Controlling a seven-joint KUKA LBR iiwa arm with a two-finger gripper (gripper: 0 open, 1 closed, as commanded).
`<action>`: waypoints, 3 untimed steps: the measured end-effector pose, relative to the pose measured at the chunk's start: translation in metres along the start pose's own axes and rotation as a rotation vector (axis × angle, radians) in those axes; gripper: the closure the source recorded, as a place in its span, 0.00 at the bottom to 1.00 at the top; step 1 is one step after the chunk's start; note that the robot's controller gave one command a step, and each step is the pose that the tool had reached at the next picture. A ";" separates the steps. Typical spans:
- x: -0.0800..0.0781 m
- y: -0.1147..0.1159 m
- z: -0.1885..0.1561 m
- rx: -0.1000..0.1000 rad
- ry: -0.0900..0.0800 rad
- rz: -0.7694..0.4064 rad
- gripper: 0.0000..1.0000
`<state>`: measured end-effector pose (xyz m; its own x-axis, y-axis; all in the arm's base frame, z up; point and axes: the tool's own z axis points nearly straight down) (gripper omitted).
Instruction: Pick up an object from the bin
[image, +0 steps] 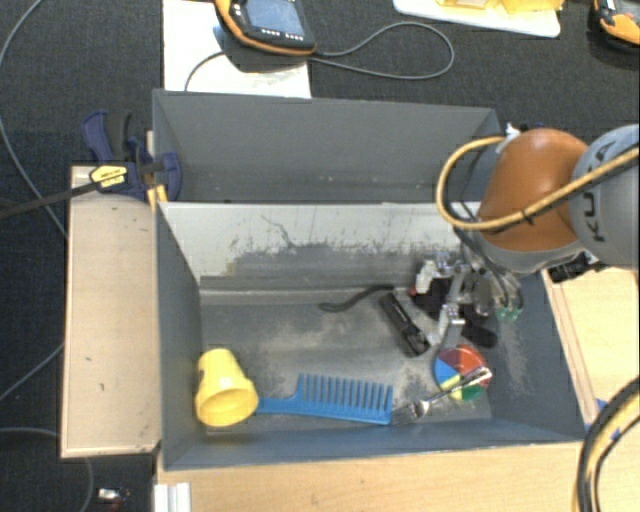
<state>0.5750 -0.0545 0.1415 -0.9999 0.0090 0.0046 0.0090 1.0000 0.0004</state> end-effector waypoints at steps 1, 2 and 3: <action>-0.002 0.000 -0.004 0.001 -0.008 -0.001 0.00; -0.006 -0.011 0.000 0.001 -0.010 -0.052 0.00; -0.012 -0.037 0.004 0.002 -0.015 -0.164 0.00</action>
Offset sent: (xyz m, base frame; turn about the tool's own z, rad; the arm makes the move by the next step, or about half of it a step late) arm 0.0074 -0.0203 -0.0045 -0.0883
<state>0.5864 -0.0911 0.1375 -0.9879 -0.1548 -0.0106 -0.1548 0.9879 -0.0020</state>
